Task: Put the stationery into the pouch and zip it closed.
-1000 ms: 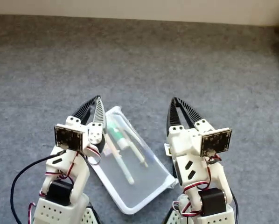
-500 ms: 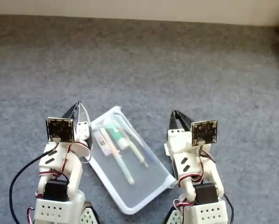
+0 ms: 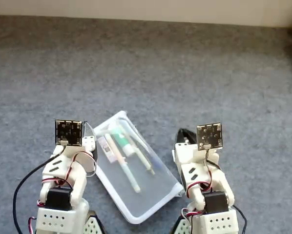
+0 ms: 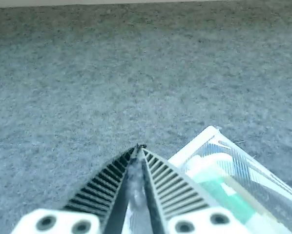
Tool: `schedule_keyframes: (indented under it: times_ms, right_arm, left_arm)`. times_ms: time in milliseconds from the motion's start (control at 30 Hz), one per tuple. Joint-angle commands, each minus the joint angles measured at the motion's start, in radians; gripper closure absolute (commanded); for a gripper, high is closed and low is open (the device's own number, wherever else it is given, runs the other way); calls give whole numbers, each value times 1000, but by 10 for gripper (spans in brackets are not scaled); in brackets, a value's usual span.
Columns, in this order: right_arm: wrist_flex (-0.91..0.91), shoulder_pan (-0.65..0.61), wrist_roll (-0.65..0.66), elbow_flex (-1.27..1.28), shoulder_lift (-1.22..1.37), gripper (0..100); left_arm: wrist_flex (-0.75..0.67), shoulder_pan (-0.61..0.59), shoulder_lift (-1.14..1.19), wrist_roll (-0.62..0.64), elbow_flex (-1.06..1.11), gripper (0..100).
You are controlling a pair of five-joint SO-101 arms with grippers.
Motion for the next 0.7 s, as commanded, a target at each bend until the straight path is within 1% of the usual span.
schedule_keyframes:
  times_ms: [0,133,233,300,467,667]
  right_arm:
    - [97,7,-6,117,-16,993]
    - [186,5,-21,120,-16,993]
    - [219,5,-135,120,-15,993]
    - [236,5,-189,120,-15,993]
    - [271,5,-195,120,-15,993]
    - [311,5,-195,120,-13,993]
  left_arm:
    - [18,-10,-18,-6,22,995]
    - [41,-10,-18,-6,22,995]
    - [52,-10,-18,-6,22,995]
    - [52,-10,-18,-6,22,995]
    - [55,-15,-18,-6,22,995]
    - [106,-10,-18,-6,22,995]
